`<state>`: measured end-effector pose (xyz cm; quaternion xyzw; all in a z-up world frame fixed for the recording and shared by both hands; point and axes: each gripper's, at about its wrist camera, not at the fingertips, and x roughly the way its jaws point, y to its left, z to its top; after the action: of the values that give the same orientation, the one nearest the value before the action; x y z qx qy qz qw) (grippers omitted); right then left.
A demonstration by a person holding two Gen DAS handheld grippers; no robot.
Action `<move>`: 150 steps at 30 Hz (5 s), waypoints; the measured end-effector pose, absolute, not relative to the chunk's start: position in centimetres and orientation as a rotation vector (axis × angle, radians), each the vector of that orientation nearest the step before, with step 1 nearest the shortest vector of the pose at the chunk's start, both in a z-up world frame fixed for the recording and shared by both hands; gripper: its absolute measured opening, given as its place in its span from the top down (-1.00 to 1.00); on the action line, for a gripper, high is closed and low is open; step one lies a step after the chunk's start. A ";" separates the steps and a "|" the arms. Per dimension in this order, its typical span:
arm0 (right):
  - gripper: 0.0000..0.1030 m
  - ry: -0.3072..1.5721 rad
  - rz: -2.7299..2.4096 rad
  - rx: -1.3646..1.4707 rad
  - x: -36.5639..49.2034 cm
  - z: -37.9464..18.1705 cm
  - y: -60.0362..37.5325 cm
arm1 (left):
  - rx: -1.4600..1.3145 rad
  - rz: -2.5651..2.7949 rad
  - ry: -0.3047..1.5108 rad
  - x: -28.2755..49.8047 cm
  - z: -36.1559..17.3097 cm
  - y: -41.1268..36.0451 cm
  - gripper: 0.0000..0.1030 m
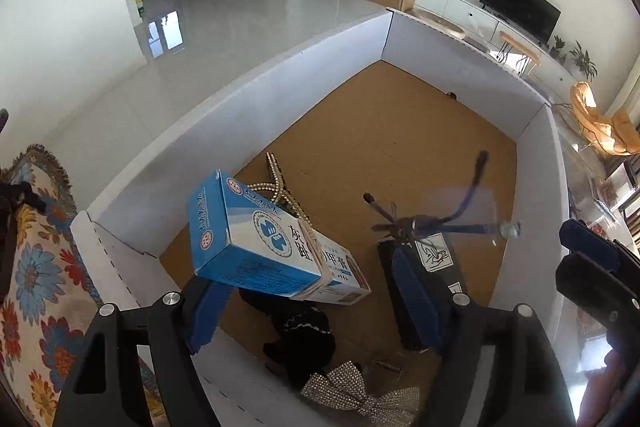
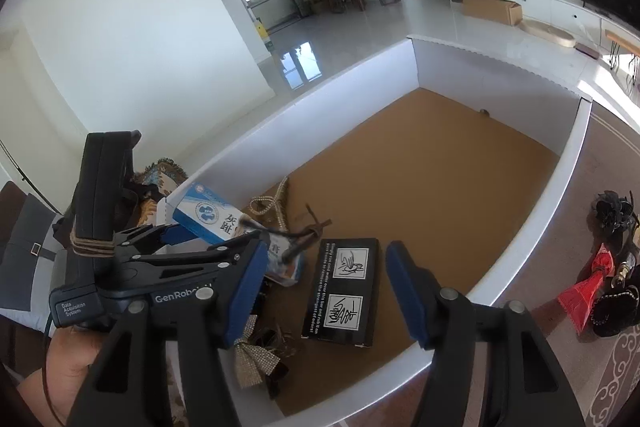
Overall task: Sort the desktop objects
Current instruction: 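Carry both items over the white bin and open both tools to drop them, then move the left tool to the red snack bag and close on its tied neck, then lift the red snack bag with the left tool and hold it, then close the right tool on the black knit pouch while the left tool holds the red bag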
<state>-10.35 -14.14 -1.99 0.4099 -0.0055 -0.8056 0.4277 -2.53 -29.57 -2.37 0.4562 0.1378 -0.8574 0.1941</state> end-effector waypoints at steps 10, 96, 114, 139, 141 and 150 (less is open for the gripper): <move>-0.85 0.082 -2.325 1.113 -7.9 -9.2 7.4 | 1.186 -2.703 0.321 -0.3 1.1 -21.9 -0.51; -1.00 0.202 -2.560 1.321 -3.3 -14.8 22.2 | 1.766 -2.854 -0.190 -11.2 -9.4 4.0 -0.72; -1.00 0.202 -2.560 1.321 -3.2 -14.8 22.2 | 1.556 -2.906 -0.147 -11.2 -10.2 2.6 -1.00; -1.00 0.174 -2.560 1.317 -3.4 -14.8 22.2 | 1.474 -2.810 -0.028 -12.3 -10.3 -0.9 -1.00; -1.00 -0.045 -2.521 1.320 -4.7 -14.2 22.8 | 1.457 -2.810 -0.025 -12.2 -10.3 -0.9 -1.00; -1.00 -0.635 -2.391 1.458 -17.9 -13.3 16.8 | 1.448 -2.814 -0.023 -12.1 -10.3 -1.1 -1.00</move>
<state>-17.94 16.75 -13.28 0.5030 -0.2190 -0.8251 0.1347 -12.08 -1.07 -10.34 0.4574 -0.0073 -0.8891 -0.0115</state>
